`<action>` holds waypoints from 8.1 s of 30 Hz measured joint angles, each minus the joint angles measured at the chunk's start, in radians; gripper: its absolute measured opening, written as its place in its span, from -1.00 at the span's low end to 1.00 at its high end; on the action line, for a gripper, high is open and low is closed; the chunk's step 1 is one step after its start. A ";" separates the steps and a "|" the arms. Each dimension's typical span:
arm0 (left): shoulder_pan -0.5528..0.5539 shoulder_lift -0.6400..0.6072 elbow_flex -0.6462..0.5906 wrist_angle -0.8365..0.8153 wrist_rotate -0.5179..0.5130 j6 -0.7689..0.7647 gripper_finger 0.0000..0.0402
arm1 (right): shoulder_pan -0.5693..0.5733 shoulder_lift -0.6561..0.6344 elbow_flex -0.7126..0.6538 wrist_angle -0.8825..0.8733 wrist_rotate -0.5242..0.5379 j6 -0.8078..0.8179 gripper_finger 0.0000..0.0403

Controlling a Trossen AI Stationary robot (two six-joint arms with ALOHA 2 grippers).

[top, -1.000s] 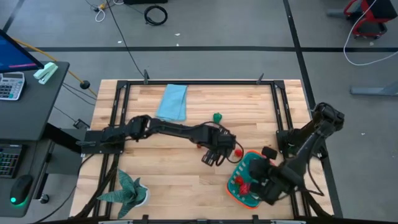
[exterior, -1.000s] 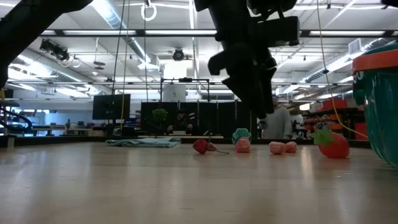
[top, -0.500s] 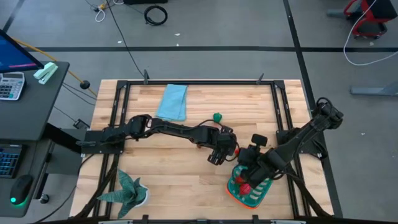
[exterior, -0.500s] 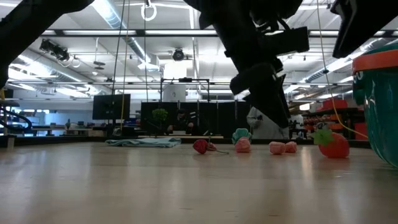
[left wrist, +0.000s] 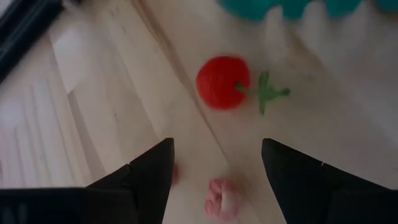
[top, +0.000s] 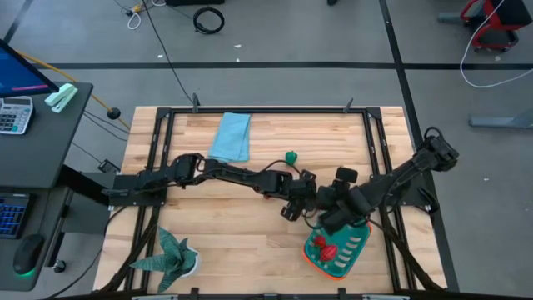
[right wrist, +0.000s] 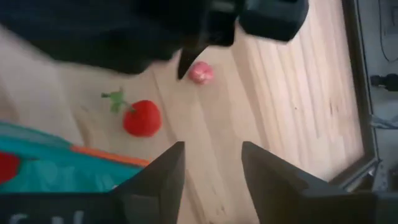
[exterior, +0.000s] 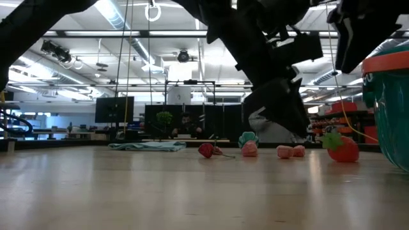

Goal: Pick and placing Produce into tupperware
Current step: Put the red strawberry into the blue basket, then put the green bell pepper into the blue basket

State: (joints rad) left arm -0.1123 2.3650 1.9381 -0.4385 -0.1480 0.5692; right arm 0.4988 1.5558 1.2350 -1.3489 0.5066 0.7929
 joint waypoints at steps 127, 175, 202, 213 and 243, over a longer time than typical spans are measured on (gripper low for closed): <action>-0.230 -0.022 0.002 0.392 -0.081 -0.289 -0.99 | 0.086 -0.338 0.000 -0.222 0.270 0.547 0.05; -0.105 -0.336 0.001 -0.322 -0.625 -0.217 -0.07 | 0.087 -0.326 -0.001 -0.128 0.164 0.561 0.03; 0.432 -0.598 0.002 -0.689 -0.720 -0.376 0.09 | -0.614 -0.083 -0.225 0.775 -0.303 -0.072 0.23; 0.516 -0.598 0.002 -0.705 -0.720 -0.373 0.05 | -0.766 0.068 -0.225 0.825 -0.380 -0.129 0.31; 0.557 -0.598 0.002 -0.705 -0.719 -0.373 -0.01 | -0.817 0.292 -0.224 1.049 -0.356 -0.191 0.31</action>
State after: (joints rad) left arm 0.4450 1.7668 1.9400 -1.1439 -0.8673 0.1957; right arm -0.3183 1.8483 1.0115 -0.3000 0.1503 0.6023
